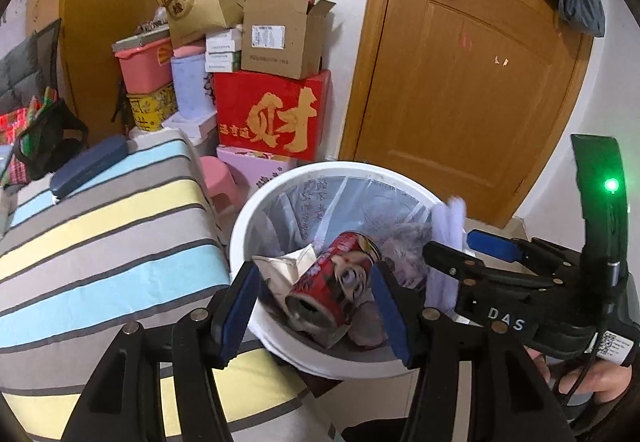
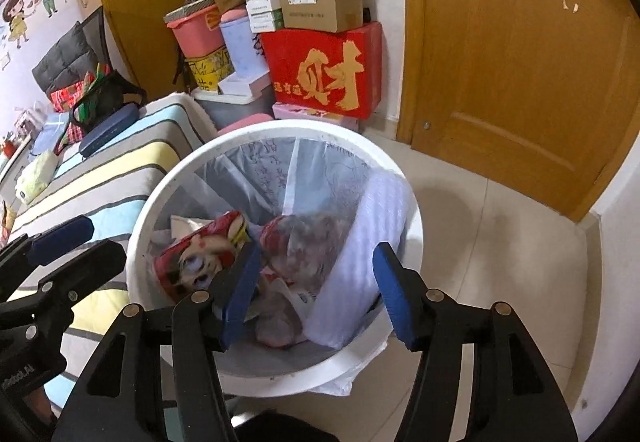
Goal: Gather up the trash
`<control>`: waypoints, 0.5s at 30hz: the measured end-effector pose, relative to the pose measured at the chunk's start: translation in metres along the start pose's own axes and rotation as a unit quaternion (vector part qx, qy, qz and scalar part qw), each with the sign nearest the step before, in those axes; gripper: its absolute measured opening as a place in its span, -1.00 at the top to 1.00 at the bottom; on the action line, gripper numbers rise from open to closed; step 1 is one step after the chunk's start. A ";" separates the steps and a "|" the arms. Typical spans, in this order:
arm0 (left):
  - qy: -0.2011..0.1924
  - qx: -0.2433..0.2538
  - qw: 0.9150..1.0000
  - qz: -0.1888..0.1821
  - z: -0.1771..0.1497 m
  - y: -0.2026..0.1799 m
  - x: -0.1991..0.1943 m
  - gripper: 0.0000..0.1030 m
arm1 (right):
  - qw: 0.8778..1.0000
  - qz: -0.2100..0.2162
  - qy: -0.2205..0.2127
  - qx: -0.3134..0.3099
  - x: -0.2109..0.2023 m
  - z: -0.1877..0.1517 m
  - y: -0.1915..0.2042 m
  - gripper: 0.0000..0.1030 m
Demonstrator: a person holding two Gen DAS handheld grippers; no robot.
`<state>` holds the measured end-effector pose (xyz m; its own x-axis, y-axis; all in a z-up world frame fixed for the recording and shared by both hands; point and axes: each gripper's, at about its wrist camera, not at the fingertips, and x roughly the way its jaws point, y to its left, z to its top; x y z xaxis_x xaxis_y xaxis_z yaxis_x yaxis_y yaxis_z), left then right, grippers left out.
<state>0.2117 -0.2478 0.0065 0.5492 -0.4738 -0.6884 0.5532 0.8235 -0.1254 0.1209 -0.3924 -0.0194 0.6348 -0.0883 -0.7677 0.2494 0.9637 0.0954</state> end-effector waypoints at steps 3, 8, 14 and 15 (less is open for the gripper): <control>-0.009 -0.001 1.000 0.004 -0.002 0.001 -0.012 -0.12 | 1.000 0.005 -0.009 0.011 -0.007 -0.001 0.001 -0.17; -0.026 -0.004 0.999 0.024 -0.009 0.001 -0.035 -0.12 | 0.999 0.014 -0.031 0.009 -0.023 -0.007 0.008 -0.17; -0.042 -0.009 0.998 0.049 -0.026 0.001 -0.063 -0.12 | 0.998 0.022 -0.051 -0.001 -0.040 -0.018 0.019 -0.17; -0.045 -0.012 0.997 0.055 -0.029 0.002 -0.069 -0.12 | 0.998 0.024 -0.055 0.000 -0.042 -0.020 0.020 -0.17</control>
<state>0.1563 -0.2043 0.0329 0.6604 -0.4064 -0.6314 0.4724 0.8785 -0.0713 0.0849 -0.3643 0.0025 0.7229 -0.0687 -0.6876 0.2165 0.9674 0.1311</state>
